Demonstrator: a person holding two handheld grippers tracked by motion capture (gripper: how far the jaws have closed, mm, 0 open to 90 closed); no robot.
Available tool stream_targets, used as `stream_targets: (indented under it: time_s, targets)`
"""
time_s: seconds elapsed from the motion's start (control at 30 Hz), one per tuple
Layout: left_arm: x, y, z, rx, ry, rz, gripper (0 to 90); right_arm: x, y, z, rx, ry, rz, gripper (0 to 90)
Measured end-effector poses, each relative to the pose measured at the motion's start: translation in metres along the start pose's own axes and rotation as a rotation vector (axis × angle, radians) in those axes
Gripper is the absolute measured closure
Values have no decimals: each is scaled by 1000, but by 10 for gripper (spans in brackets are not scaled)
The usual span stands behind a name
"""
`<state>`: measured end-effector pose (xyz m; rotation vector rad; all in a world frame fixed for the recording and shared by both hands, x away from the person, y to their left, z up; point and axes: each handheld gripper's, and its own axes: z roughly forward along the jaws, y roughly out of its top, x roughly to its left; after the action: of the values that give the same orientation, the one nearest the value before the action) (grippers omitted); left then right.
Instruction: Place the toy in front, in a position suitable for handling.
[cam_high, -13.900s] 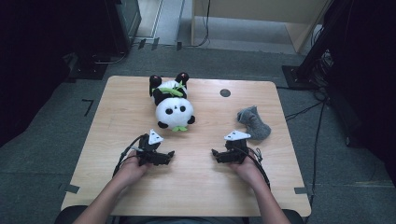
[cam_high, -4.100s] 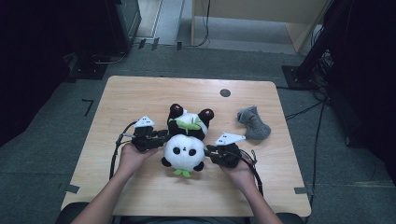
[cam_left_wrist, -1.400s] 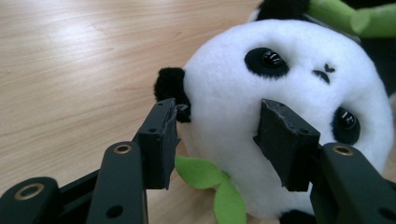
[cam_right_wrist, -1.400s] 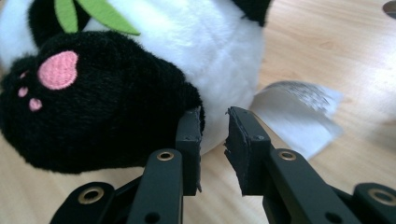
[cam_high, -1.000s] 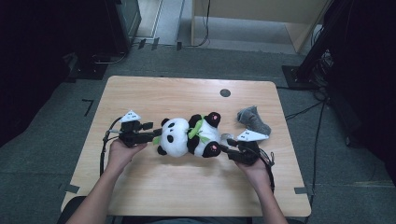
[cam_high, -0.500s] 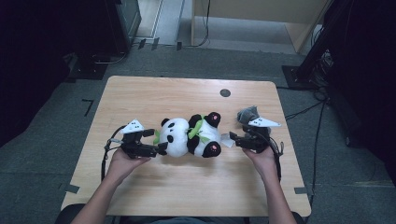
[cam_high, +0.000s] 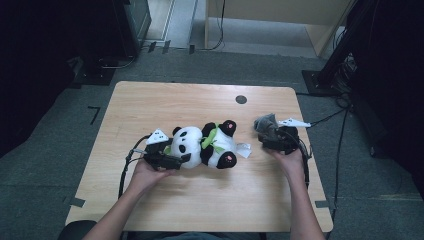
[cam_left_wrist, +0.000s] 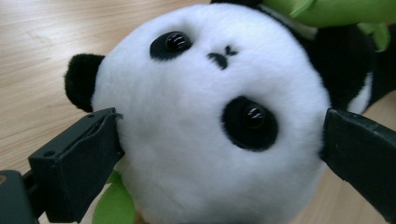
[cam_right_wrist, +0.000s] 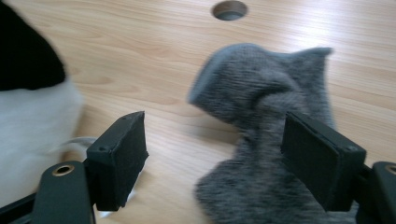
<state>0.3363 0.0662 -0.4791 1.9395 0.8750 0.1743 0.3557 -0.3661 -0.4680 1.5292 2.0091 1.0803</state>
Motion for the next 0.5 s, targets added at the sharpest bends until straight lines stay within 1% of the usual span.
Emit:
stream_targets:
  time_s: [0.07,0.13,0.17,0.2,0.27,0.33,0.4,0.43,0.5]
  targets:
    - [1,-1,1,-12,2,-3,0,-8,0,1,-2,-13,14,240]
    - [2,-2,2,-3,0,0,0,-16,0,1,-2,-17,30,243]
    - [1,-3,2,1,-1,8,0,-19,0,2,-3,-19,38,244]
    - [2,-5,3,4,0,19,0,-21,0,2,-2,-18,46,244]
    - [2,-7,4,3,-3,20,0,-24,-1,3,0,-16,56,244]
    - [4,-9,4,2,-10,19,0,-24,-1,5,3,-23,53,244]
    - [5,-11,6,2,-8,12,0,-22,-1,8,10,-25,38,244]
    - [5,-12,7,10,-6,7,0,-22,-1,10,16,-29,27,244]
    - [6,-13,8,12,-6,9,0,-22,0,16,33,-55,8,253]
